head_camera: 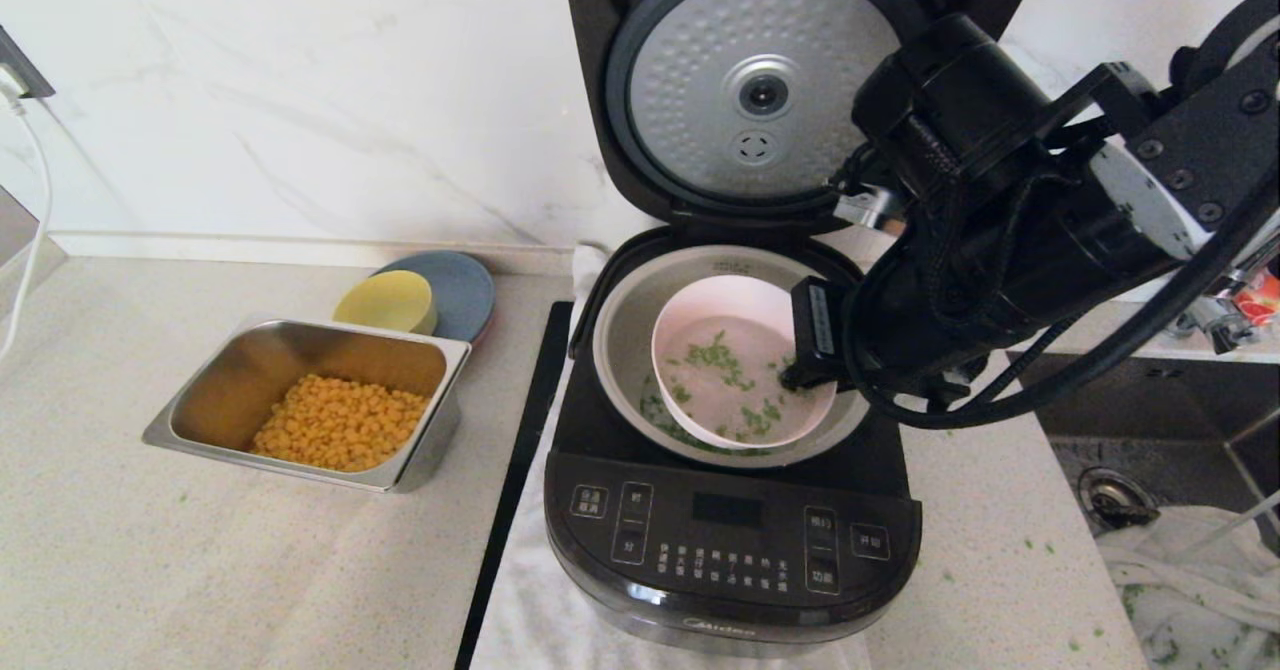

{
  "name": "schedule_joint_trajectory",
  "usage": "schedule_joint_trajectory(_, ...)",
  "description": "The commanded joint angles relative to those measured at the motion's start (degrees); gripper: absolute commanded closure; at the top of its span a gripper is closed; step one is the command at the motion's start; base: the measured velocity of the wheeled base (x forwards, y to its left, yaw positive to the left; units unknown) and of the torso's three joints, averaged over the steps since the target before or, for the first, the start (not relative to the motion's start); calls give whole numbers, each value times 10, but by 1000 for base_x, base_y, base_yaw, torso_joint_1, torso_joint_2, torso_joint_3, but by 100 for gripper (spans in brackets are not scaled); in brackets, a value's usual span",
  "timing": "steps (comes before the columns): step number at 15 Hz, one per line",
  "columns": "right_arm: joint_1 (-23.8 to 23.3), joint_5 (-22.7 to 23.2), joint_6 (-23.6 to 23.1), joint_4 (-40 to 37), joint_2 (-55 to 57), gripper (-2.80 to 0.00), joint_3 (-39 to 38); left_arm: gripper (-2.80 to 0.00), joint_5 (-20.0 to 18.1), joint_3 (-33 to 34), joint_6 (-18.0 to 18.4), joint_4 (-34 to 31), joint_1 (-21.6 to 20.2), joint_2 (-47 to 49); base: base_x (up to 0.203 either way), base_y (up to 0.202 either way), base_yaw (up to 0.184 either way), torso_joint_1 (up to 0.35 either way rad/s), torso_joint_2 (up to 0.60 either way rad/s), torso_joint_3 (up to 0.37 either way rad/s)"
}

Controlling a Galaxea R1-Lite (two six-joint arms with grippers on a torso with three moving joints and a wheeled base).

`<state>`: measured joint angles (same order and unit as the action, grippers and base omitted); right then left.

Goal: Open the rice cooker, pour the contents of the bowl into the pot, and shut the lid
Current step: Pour the water from the bowl into the rice cooker

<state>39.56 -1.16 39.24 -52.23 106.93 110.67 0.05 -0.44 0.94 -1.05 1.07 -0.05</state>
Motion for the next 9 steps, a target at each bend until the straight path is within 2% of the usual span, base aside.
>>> schedule_joint_trajectory(1,3,-9,2,20,24,0,1,0,0,0,0,0,1,-1,0,0,0,0,0,0)
schedule_joint_trajectory(3,5,-49,2,41,37,0,1,0,0,1,0,0,0,-1,0,0,0,0,0,0)
schedule_joint_trajectory(7,8,-77,6,81,55,0,1,0,0,0,0,0,0,-1,0,0,0,0,0,0)
schedule_joint_trajectory(9,10,-113,7,96,55,0,1,0,0,1,0,0,0,-1,0,0,0,0,0,0)
